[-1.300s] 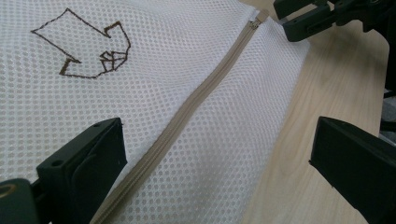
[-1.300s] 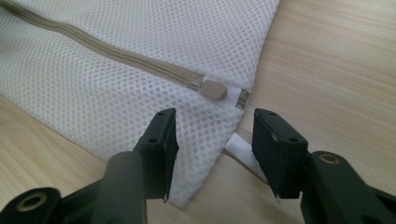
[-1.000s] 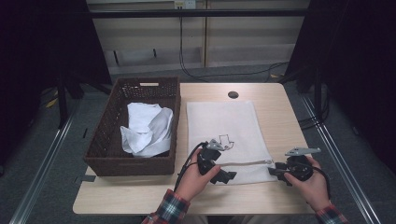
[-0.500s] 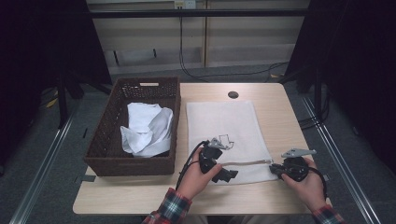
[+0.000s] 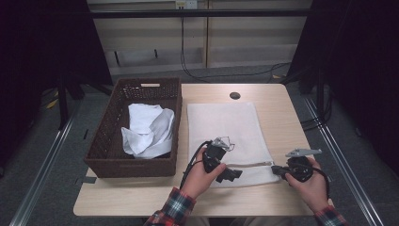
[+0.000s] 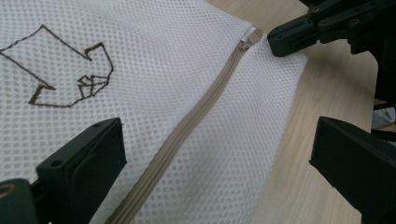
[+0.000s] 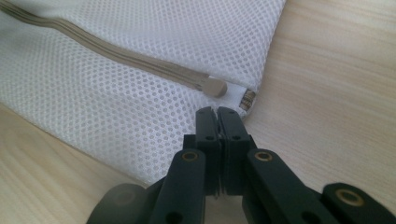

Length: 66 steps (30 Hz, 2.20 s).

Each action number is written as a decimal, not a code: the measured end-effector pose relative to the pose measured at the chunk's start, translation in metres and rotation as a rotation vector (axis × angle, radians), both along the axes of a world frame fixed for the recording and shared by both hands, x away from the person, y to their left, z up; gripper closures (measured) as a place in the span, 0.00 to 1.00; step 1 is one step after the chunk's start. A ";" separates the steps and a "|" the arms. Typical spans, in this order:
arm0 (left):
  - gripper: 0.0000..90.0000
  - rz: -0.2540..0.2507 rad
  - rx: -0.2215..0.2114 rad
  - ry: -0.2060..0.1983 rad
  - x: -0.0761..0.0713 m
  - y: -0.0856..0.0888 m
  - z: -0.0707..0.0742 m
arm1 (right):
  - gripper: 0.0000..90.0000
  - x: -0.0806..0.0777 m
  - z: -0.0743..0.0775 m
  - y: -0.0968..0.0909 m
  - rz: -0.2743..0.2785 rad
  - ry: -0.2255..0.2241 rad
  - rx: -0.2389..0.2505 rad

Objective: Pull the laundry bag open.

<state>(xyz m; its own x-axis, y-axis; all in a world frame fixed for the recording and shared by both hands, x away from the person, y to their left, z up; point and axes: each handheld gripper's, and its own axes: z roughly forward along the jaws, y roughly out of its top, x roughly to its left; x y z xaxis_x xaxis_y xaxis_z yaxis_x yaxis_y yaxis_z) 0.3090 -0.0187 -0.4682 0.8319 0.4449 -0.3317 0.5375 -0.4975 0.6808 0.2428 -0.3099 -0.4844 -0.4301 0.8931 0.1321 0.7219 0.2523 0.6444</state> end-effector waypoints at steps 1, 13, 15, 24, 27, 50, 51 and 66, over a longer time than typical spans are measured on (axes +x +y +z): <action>0.02 -0.007 -0.003 0.000 0.001 -0.001 0.001 | 0.98 0.000 0.002 0.000 0.002 -0.007 -0.001; 0.02 0.006 -0.045 0.080 0.009 -0.020 0.000 | 0.99 -0.001 0.008 0.004 0.027 -0.017 -0.003; 0.02 0.009 -0.051 0.097 0.009 -0.024 -0.002 | 0.99 0.000 0.007 0.004 0.029 -0.013 0.000; 0.04 0.027 -0.081 0.163 0.014 -0.038 -0.010 | 0.94 -0.002 0.001 0.005 0.016 -0.010 -0.004; 0.04 0.038 -0.077 0.164 0.015 -0.038 -0.010 | 0.92 -0.002 0.001 0.003 0.020 -0.020 -0.015; 0.04 0.051 -0.052 0.158 0.018 -0.031 -0.020 | 1.00 0.019 0.002 0.008 -0.011 -0.049 0.009; 0.04 0.053 -0.040 0.153 0.018 -0.031 -0.021 | 1.00 0.019 0.003 0.009 -0.009 -0.053 0.013; 0.05 0.047 -0.087 0.215 0.019 -0.042 -0.019 | 1.00 0.017 0.006 0.013 0.012 -0.060 0.027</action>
